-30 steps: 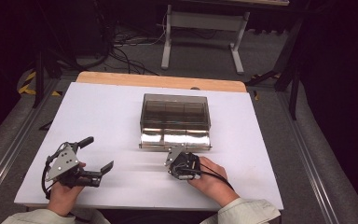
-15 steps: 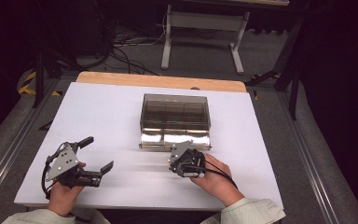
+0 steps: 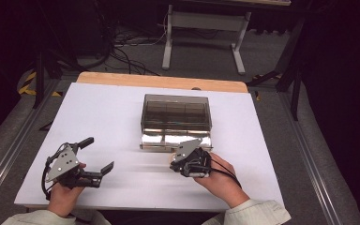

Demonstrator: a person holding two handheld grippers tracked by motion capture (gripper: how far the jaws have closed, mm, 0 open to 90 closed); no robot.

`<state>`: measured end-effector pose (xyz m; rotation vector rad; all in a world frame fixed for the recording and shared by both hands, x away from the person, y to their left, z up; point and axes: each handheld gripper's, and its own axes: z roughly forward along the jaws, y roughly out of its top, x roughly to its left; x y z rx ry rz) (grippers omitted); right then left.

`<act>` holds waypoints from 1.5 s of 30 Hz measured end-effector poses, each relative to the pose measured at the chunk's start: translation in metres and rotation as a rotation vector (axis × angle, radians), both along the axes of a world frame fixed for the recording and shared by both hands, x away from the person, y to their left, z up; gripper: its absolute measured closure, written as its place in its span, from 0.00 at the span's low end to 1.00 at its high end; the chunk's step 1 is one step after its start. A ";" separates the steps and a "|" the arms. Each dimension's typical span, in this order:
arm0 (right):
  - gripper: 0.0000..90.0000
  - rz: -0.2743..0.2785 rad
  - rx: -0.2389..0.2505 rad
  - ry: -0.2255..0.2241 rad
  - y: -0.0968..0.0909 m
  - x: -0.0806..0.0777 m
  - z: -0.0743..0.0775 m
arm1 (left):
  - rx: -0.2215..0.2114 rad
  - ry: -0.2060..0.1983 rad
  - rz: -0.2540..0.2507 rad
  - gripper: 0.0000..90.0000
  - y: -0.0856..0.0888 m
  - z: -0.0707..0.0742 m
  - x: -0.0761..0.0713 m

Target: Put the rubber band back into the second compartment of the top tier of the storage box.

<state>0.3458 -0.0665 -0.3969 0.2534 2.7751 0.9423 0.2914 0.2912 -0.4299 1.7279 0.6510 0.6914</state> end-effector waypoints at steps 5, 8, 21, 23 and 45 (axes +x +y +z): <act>0.93 0.003 0.019 -0.011 -0.003 -0.002 0.007 | 0.006 -0.004 0.002 0.00 0.000 0.000 0.000; 0.93 0.007 0.027 -0.011 -0.004 -0.002 0.009 | 0.007 -0.004 0.002 0.00 0.000 0.000 0.000; 0.93 0.007 0.061 -0.042 -0.010 -0.005 0.022 | 0.001 -0.001 0.001 0.00 0.000 0.000 0.000; 0.93 0.008 0.063 -0.043 -0.010 -0.005 0.024 | 0.002 -0.001 0.001 0.00 0.000 0.000 0.000; 0.93 0.002 0.080 -0.078 -0.005 0.008 0.052 | 0.006 -0.007 0.006 0.00 0.000 0.000 0.000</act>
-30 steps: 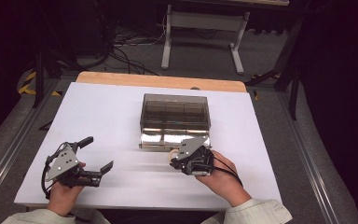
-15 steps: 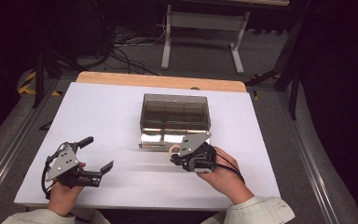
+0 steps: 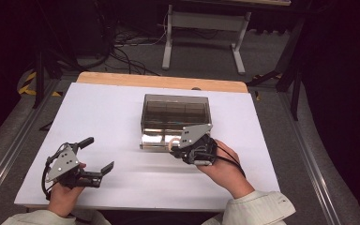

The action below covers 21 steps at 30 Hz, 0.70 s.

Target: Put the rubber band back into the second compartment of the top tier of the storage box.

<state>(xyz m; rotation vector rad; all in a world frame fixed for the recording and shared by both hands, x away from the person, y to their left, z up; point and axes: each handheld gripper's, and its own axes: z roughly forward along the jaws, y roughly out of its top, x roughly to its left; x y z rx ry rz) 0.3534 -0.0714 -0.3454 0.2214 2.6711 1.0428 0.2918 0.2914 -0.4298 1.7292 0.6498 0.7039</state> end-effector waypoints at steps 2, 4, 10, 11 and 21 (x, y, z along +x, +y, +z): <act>0.93 -0.003 -0.001 -0.003 0.001 0.002 0.002 | -0.005 0.005 -0.004 0.00 0.000 0.000 0.000; 0.93 -0.007 -0.002 -0.002 0.001 0.004 0.004 | -0.004 0.006 -0.004 0.00 0.000 0.000 0.000; 0.93 -0.027 -0.008 -0.003 0.003 0.011 0.010 | -0.011 0.010 -0.005 0.00 0.000 0.000 -0.001; 0.93 -0.030 -0.008 -0.002 0.003 0.012 0.011 | -0.006 0.007 -0.005 0.00 0.000 0.000 0.000; 0.93 -0.041 -0.016 0.008 0.006 0.025 0.015 | -0.012 0.010 -0.002 0.00 0.000 0.000 0.000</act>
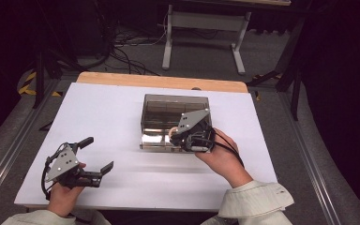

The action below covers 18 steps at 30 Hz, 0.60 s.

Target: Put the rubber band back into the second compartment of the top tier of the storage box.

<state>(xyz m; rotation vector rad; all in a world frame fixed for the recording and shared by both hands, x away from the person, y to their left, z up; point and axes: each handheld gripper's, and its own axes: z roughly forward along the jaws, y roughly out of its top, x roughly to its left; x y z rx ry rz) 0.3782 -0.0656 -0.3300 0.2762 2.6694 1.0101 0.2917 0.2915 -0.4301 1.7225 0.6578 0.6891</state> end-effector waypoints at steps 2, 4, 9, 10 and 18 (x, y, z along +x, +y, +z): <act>0.93 -0.007 -0.005 0.005 0.000 0.003 0.000 | 0.002 -0.002 0.002 0.00 0.000 0.000 0.000; 0.93 -0.015 -0.002 0.013 0.000 0.006 0.000 | 0.008 -0.002 -0.001 0.00 0.000 0.000 0.000; 0.93 -0.036 -0.002 0.029 -0.002 0.011 -0.002 | 0.012 -0.005 0.001 0.00 0.001 0.000 0.001; 0.93 -0.038 -0.004 0.031 -0.002 0.012 -0.002 | 0.011 -0.008 0.002 0.00 0.000 0.000 0.001; 0.93 -0.074 -0.021 0.064 0.000 0.020 -0.009 | 0.013 -0.010 0.002 0.00 0.001 0.000 0.001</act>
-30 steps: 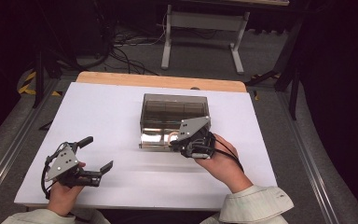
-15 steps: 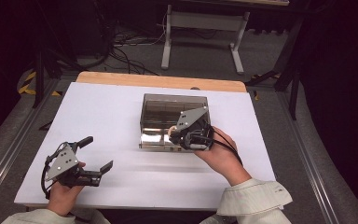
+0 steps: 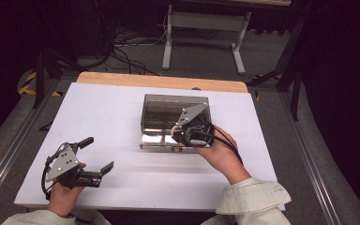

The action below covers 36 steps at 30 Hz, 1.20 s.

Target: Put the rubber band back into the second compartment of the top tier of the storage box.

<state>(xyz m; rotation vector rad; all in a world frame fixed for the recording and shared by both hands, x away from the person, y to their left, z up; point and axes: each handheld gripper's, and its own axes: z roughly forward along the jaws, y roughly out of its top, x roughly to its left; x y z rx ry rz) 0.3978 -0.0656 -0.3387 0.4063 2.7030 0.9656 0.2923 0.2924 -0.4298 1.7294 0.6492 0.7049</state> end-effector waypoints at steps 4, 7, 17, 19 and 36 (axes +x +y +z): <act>0.93 -0.019 -0.012 0.017 0.002 0.004 -0.005 | 0.000 0.003 -0.003 0.00 0.000 0.000 0.000; 0.93 -0.025 -0.013 0.028 0.003 0.006 -0.007 | 0.000 0.003 -0.003 0.00 0.000 0.000 0.000; 0.93 -0.040 -0.024 0.052 0.008 0.012 -0.013 | -0.004 0.007 -0.006 0.00 -0.001 0.000 -0.001; 0.93 -0.043 -0.025 0.060 0.009 0.013 -0.013 | -0.004 0.006 -0.006 0.00 0.000 0.000 0.000; 0.92 -0.052 -0.030 0.103 0.013 0.020 -0.020 | -0.003 0.003 -0.005 0.00 0.000 0.000 0.000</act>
